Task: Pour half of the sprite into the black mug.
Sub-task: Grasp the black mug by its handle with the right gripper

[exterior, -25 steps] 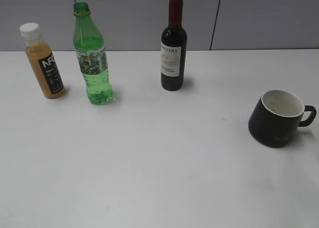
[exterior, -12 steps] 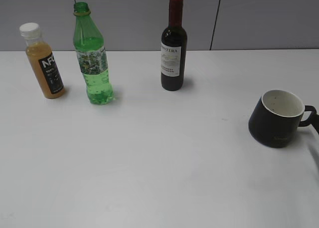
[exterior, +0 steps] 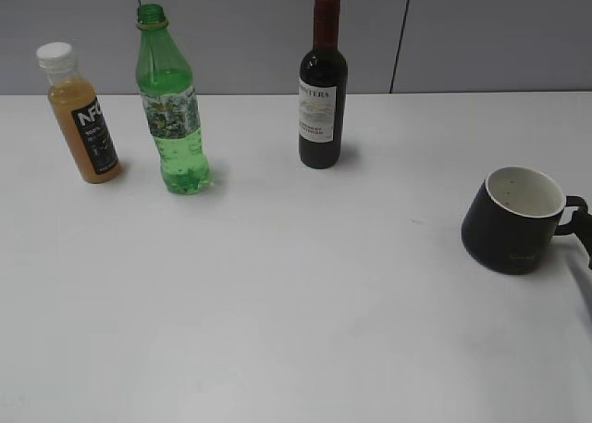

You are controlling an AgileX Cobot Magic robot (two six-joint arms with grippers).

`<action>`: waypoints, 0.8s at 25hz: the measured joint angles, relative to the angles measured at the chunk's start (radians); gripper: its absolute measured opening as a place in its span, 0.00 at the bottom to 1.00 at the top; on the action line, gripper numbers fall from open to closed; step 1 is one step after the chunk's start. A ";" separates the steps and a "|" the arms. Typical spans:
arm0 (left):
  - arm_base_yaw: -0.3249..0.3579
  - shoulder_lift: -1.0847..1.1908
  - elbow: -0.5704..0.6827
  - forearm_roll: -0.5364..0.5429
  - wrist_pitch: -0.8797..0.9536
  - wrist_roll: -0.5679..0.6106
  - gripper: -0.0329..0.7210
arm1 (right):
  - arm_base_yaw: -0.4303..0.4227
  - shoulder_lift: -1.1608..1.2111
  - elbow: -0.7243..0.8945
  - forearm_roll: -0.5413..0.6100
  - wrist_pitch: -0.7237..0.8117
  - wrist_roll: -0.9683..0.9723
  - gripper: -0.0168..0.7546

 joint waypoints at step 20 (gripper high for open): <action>0.000 0.000 0.000 0.000 0.000 0.000 0.36 | 0.000 0.095 -0.087 -0.029 0.000 0.000 0.79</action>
